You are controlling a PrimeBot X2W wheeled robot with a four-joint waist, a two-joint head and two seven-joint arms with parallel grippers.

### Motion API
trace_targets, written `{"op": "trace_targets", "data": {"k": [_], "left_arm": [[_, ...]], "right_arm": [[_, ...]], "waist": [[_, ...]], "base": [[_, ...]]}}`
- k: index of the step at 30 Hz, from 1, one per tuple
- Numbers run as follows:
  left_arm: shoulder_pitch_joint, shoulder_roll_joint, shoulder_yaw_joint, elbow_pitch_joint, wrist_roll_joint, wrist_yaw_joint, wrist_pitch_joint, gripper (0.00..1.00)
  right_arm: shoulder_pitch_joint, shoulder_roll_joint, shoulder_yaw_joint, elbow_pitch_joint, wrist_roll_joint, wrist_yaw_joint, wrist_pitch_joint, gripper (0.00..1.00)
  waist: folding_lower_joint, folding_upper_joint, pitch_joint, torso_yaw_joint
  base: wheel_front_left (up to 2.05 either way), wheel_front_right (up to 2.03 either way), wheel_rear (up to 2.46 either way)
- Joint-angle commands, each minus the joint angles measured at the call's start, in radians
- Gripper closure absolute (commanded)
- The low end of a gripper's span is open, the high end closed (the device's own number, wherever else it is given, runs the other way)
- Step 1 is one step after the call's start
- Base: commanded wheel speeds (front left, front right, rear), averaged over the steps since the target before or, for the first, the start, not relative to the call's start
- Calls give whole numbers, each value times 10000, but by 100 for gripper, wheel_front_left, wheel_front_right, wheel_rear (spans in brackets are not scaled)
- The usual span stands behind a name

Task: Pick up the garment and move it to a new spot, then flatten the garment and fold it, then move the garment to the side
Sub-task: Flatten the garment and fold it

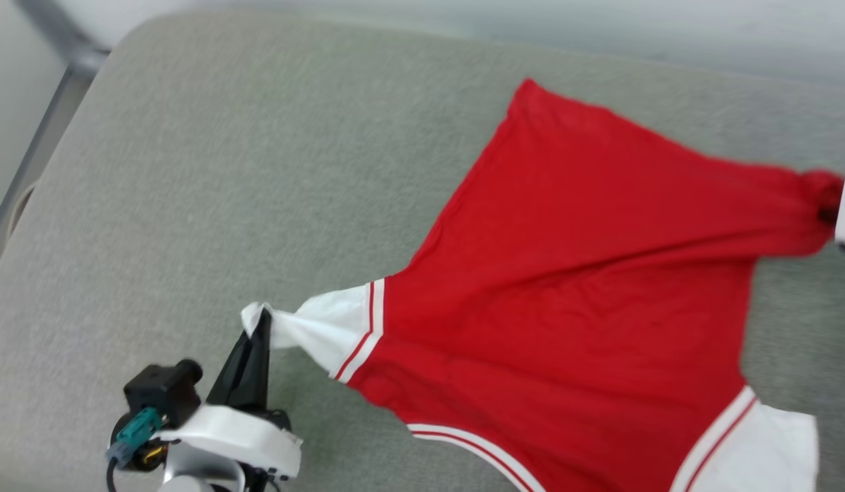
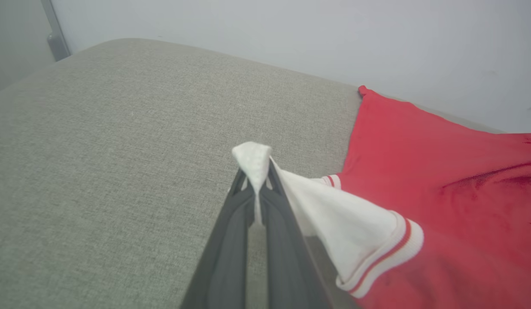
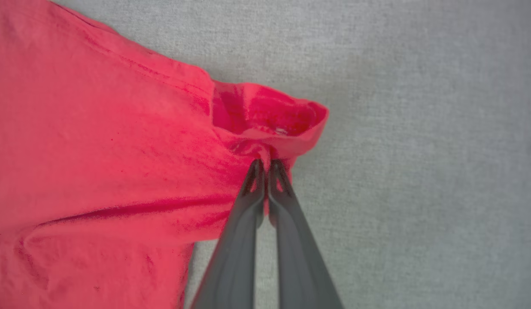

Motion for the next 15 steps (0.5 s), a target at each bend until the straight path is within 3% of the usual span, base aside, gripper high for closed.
{"op": "trace_targets", "data": {"k": [1, 8, 15], "left_arm": [[135, 48, 43, 28, -37, 60, 11, 100], [875, 299, 379, 227, -331, 293, 91, 100], [1738, 499, 806, 471, -771, 550, 202, 100]], "right_arm": [[380, -47, 11, -114, 155, -14, -55, 100], [3133, -128, -391, -1597, 1326, -16, -501, 100], [5998, 390, -1205, -3515, 1758, -16, -613, 100]], "waist": [[1, 0, -571, -554], [1, 0, -1418, -1276], [1, 0, -1924, -2034]], "base": [[0, 0, 0], [0, 0, 0], [0, 0, 0]]}}
